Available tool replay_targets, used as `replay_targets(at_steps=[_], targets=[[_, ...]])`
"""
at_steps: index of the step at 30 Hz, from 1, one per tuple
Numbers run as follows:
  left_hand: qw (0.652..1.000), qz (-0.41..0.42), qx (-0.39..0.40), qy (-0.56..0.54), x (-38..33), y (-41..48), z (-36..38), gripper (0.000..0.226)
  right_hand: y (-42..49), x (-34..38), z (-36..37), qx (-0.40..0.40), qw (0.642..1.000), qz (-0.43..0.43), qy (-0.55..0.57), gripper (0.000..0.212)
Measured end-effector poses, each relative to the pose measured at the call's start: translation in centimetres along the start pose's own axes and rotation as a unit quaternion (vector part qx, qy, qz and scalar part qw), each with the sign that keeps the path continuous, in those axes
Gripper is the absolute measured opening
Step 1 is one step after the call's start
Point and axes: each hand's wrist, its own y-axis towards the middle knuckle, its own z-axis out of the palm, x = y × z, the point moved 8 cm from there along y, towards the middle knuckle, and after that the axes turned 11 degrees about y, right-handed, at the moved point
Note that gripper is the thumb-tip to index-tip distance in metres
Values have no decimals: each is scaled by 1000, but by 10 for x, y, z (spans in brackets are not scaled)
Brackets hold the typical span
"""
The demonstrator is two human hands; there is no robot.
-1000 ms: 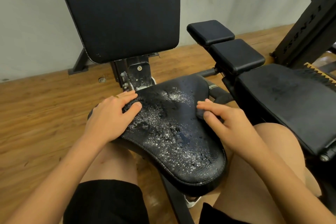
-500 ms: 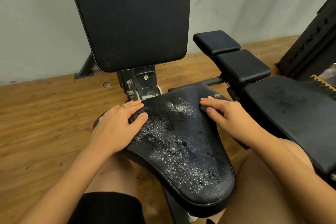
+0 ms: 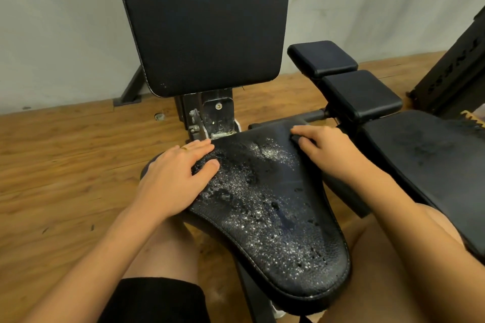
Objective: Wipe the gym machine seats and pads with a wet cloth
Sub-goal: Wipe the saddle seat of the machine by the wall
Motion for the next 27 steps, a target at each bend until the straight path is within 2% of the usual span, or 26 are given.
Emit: replay_targets(at_steps=[2, 5, 12, 14, 17, 20, 22, 27], targets=[[1000, 1, -2, -10, 3, 1, 1, 56, -15, 1, -3, -12, 1000, -6, 21, 33], [999, -17, -13, -30, 11, 4, 1, 61, 13, 3, 6, -20, 1000, -4, -5, 28], [1000, -12, 11, -24, 6, 8, 6, 55, 100, -6, 22, 41, 995, 49, -78, 34], [1000, -5, 8, -10, 4, 9, 4, 52, 89, -5, 14, 31, 996, 48, -69, 35], [1000, 1, 5, -15, 4, 6, 4, 62, 38, -10, 7, 18, 999, 37, -35, 42], [1000, -7, -13, -24, 8, 4, 3, 62, -14, -9, 8, 0, 999, 10, 48, 51], [999, -12, -24, -32, 11, 5, 2, 61, -9, -9, 11, -10, 997, -5, 78, 49], [999, -2, -2, -35, 11, 11, 8, 67, 61, -12, 16, -5, 999, 35, 6, 33]])
